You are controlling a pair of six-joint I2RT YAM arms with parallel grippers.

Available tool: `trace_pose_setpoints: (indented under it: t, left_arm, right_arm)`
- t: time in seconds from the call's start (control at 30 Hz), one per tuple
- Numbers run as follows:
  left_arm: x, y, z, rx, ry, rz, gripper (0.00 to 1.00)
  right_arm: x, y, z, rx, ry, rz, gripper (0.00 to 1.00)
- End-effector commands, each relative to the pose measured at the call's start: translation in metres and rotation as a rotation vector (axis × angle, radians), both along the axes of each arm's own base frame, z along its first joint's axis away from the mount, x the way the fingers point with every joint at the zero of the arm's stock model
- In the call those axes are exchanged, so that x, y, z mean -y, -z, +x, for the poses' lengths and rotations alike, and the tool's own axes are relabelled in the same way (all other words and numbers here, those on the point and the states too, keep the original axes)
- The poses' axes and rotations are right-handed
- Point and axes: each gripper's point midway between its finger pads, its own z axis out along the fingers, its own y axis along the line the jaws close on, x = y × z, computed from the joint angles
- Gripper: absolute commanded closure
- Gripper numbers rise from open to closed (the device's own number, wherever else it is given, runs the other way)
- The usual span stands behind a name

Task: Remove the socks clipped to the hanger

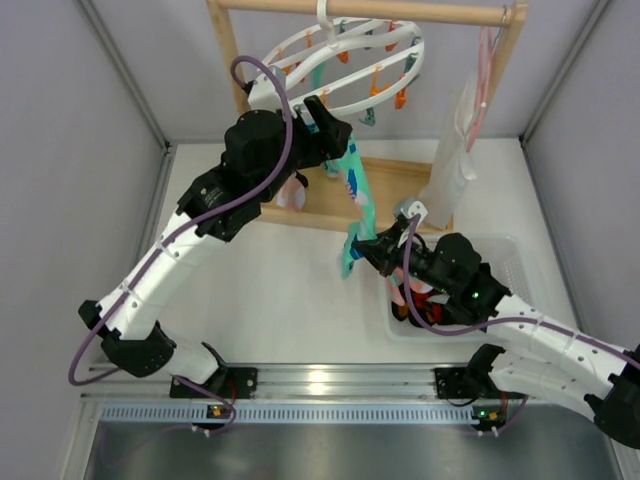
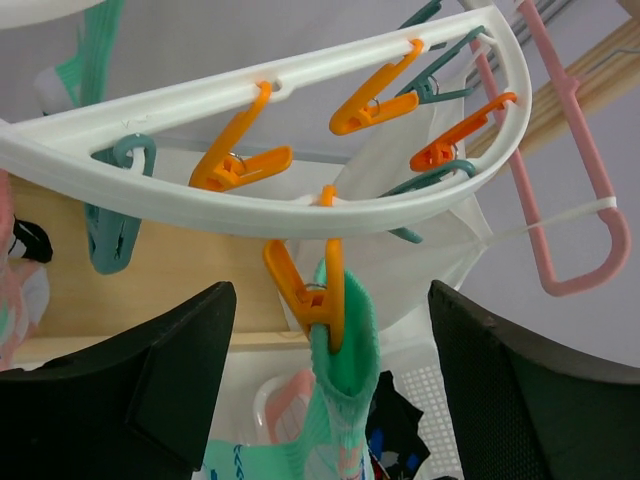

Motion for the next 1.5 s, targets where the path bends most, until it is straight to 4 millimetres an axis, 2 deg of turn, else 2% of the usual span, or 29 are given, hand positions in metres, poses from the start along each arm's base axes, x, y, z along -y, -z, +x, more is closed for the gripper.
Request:
trace_pose_setpoints:
  t: [0.0, 0.1, 0.13, 0.23, 0.33, 0.4, 0.47, 0.57, 0.63, 0.67, 0.77, 0.8, 0.9, 0.93, 1.0, 1.03, 1.07, 1.1, 1.13, 1.17, 1.27, 1.4, 1.47]
  left_arm:
    - [0.004, -0.008, 0.019, 0.059, -0.039, -0.009, 0.20]
    - [0.003, -0.007, 0.030, 0.067, -0.046, -0.010, 0.28]
    - [0.004, -0.007, 0.032, 0.072, -0.043, -0.011, 0.35]
    - [0.007, -0.006, 0.036, 0.069, -0.034, -0.013, 0.38]
    - [0.008, -0.006, 0.039, 0.074, -0.037, -0.019, 0.55]
    - [0.010, -0.007, 0.041, 0.082, -0.036, -0.022, 0.73]
    - [0.011, -0.007, 0.042, 0.090, -0.030, -0.012, 0.86]
    - [0.013, -0.004, 0.045, 0.087, -0.030, -0.003, 0.90]
    - [0.013, -0.001, 0.046, 0.081, -0.034, -0.001, 0.90]
    - [0.013, 0.000, 0.046, 0.080, -0.036, 0.000, 0.90]
    - [0.013, 0.001, 0.046, 0.077, -0.031, 0.002, 0.86]
    - [0.014, 0.002, 0.046, 0.075, -0.025, 0.004, 0.84]
    - [0.020, 0.006, 0.044, 0.072, 0.007, 0.011, 0.68]
    - [0.022, 0.007, 0.043, 0.071, 0.018, 0.014, 0.57]
    - [0.028, 0.007, 0.038, 0.079, 0.070, 0.029, 0.48]
    - [0.031, 0.009, 0.037, 0.078, 0.086, 0.035, 0.42]
    - [0.031, 0.008, 0.035, 0.082, 0.099, 0.034, 0.31]
    - [0.032, 0.009, 0.033, 0.082, 0.111, 0.039, 0.24]
    - [0.035, 0.012, 0.030, 0.077, 0.136, 0.041, 0.17]
    - [0.034, 0.009, 0.026, 0.084, 0.145, 0.037, 0.10]
    - [0.037, 0.012, 0.016, 0.085, 0.197, 0.047, 0.02]
    - [0.032, 0.020, 0.003, 0.083, 0.236, 0.070, 0.02]
    - [0.027, 0.020, -0.005, 0.090, 0.244, 0.073, 0.02]
  right_arm:
    - [-0.002, -0.007, -0.001, 0.006, -0.025, 0.024, 1.00]
    - [-0.002, -0.009, -0.003, 0.010, -0.033, 0.025, 1.00]
    - [-0.002, -0.010, -0.004, 0.016, -0.036, 0.026, 1.00]
    - [-0.001, -0.012, -0.006, 0.019, -0.044, 0.029, 1.00]
    - [0.000, -0.013, -0.007, 0.025, -0.042, 0.031, 1.00]
    - [0.000, -0.010, -0.006, 0.019, -0.036, 0.028, 1.00]
    - [0.002, -0.006, -0.006, 0.013, -0.030, 0.009, 1.00]
    - [0.011, 0.000, -0.007, -0.004, 0.001, -0.013, 1.00]
    - [0.021, -0.005, -0.010, 0.008, 0.025, 0.000, 1.00]
    - [0.026, -0.003, -0.012, 0.004, 0.038, -0.004, 1.00]
    - [0.040, -0.023, -0.023, 0.032, 0.053, 0.045, 1.00]
    - [0.049, -0.037, -0.030, 0.056, 0.060, 0.080, 1.00]
    - [0.073, -0.059, -0.032, 0.063, 0.146, 0.120, 1.00]
    - [0.082, -0.060, -0.030, 0.043, 0.195, 0.123, 1.00]
    - [0.113, -0.065, -0.013, 0.007, 0.394, 0.146, 1.00]
    - [0.126, -0.049, -0.007, -0.044, 0.478, 0.102, 1.00]
    - [0.148, -0.042, 0.004, -0.067, 0.624, 0.087, 1.00]
    - [0.158, -0.040, 0.009, -0.097, 0.691, 0.088, 1.00]
    - [0.169, -0.025, 0.009, -0.137, 0.753, 0.035, 1.00]
    - [0.187, -0.021, 0.013, -0.148, 0.864, 0.025, 1.00]
    - [0.220, -0.011, 0.009, -0.195, 1.043, 0.029, 1.00]
    - [0.234, -0.012, 0.001, -0.211, 1.084, 0.123, 1.00]
    - [0.243, -0.004, -0.001, -0.222, 1.135, 0.117, 1.00]
